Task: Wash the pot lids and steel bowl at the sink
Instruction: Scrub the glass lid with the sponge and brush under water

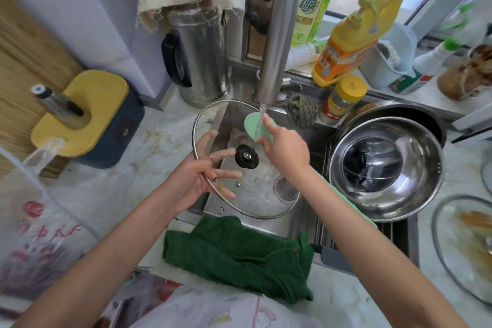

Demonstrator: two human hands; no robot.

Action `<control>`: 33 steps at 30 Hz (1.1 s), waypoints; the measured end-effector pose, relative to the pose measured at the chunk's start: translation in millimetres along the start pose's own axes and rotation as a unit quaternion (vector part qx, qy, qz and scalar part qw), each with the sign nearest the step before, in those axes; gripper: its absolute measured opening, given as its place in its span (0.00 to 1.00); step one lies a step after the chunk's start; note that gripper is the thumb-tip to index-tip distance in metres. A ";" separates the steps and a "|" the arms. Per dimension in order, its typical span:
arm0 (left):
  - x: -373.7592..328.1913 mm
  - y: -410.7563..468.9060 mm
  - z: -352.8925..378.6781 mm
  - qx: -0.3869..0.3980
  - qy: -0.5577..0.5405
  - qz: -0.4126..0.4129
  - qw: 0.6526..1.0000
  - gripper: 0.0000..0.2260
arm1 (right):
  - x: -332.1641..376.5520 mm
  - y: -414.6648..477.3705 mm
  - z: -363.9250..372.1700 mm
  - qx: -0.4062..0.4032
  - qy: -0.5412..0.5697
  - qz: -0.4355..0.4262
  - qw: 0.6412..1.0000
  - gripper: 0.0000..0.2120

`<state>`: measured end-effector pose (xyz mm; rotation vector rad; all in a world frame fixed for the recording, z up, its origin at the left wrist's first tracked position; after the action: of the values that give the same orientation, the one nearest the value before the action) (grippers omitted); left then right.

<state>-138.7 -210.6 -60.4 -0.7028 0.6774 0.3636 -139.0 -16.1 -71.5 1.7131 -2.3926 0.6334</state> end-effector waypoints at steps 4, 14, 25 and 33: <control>-2.6 -2.4 -2.5 0.005 -0.001 0.004 1.000 0.45 | 13.3 -25.2 6.5 0.047 0.053 -0.088 0.994 0.27; -9.0 -6.7 -11.7 0.028 0.001 0.038 0.999 0.45 | -84.0 -46.3 10.2 0.047 0.323 0.196 0.925 0.35; -15.3 37.4 -22.3 0.001 0.020 -0.008 1.000 0.37 | -67.0 -64.9 32.6 0.110 0.764 0.126 0.623 0.18; -27.9 121.8 1.2 -0.242 0.775 0.031 0.583 0.29 | -77.2 -83.2 26.2 0.003 0.777 0.174 0.605 0.14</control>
<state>-221.7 -125.1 -98.0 -1.5078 2.3581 -0.1533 -31.5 18.5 -100.1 0.0984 -1.2128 1.3400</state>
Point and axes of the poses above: each hand's wrist, its own y-axis towards the middle knuckle, its own z-axis out of the palm, x = y × z, the point moved 5 cm from there along y, towards the middle knuckle, and after that the axes turned 7 degrees about x, right-handed, at the moved point
